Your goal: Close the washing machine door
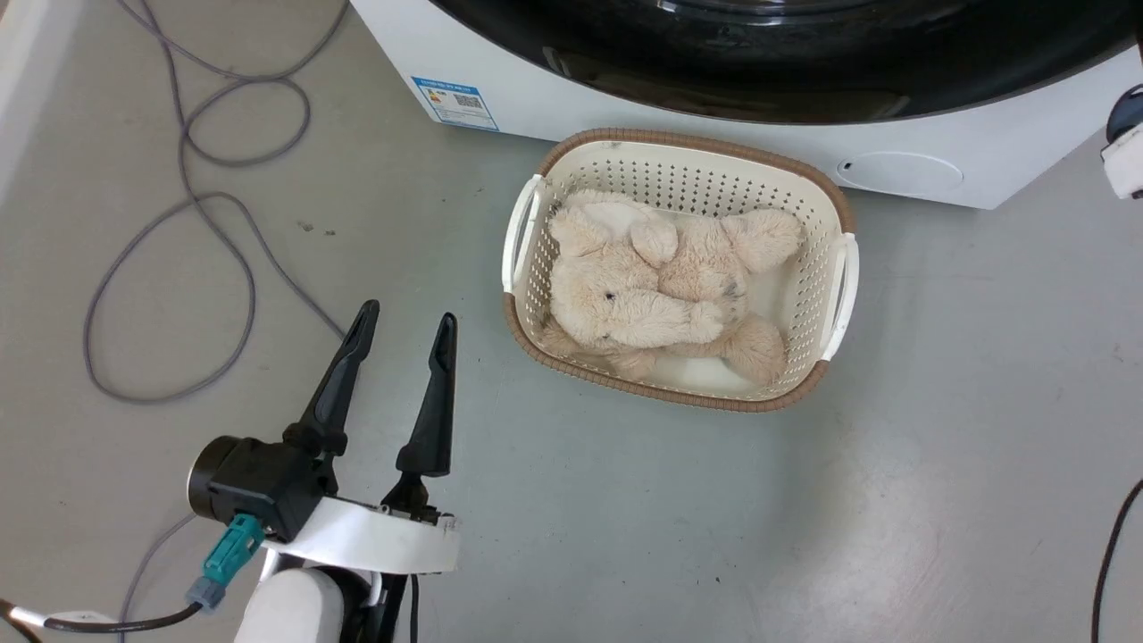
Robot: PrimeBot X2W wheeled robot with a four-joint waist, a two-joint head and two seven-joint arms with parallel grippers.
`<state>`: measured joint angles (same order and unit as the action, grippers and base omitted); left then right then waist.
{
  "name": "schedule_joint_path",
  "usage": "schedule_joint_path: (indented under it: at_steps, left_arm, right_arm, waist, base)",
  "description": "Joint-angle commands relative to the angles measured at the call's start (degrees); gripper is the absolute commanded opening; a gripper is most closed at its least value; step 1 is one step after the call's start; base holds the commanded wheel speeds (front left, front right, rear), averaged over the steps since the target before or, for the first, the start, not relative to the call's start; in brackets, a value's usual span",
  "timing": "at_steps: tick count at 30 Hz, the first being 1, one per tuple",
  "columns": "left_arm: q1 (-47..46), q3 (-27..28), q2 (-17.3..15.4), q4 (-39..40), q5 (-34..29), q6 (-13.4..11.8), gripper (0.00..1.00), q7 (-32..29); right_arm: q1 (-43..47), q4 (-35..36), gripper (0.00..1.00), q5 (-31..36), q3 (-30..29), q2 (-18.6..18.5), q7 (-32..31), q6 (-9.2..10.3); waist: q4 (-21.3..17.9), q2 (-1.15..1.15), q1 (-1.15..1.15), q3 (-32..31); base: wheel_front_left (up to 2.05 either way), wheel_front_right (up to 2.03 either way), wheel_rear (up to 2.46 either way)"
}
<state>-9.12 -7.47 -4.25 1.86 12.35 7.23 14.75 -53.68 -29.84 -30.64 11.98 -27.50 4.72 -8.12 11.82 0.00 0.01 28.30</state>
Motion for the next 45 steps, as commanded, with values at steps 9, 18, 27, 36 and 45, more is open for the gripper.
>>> schedule_joint_path:
  at_steps: [9, 18, 27, 36, 45]
  left_arm:
    - [-0.18, 0.76, 0.45, -0.81, -0.19, 0.25, 1.00, 0.25]
    - [2.49, 2.32, 0.31, -2.51, -1.98, 0.25, 1.00, 0.25]
    - [6.73, 5.14, 0.76, -4.23, -3.01, -0.45, 1.00, 0.25]
    - [11.11, 5.48, 1.11, -6.08, -3.08, -1.09, 1.00, 0.25]
    - [13.56, 5.90, 1.19, -8.50, -3.72, -1.26, 1.00, 0.25]
  right_arm:
    - [-0.81, -2.67, 0.00, -0.15, -1.36, 0.14, 2.61, 0.64]
    - [12.53, -0.57, 0.00, -3.04, 0.38, 1.63, 7.90, 0.64]
    - [28.85, 8.17, 0.00, 0.14, -2.41, 7.28, 10.00, 0.64]
    - [44.60, 19.74, 0.00, 7.67, -9.58, 16.26, 10.23, 0.64]
    - [55.42, 24.34, 0.00, 12.57, -12.13, 21.06, 10.26, 0.64]
  waist:
    - [-0.97, 0.00, -0.01, -2.94]
    - [-4.10, 0.00, -0.01, -12.81]
    - [-6.99, 0.00, -0.01, -20.71]
    - [-9.38, 0.00, -0.01, -26.03]
    - [-10.41, 0.00, -0.01, -28.36]
  base:
    - [0.00, 0.00, 0.00]
    - [0.00, 0.00, 0.00]
    - [0.00, 0.00, 0.00]
    - [0.00, 0.00, 0.00]
    - [0.00, 0.00, 0.00]
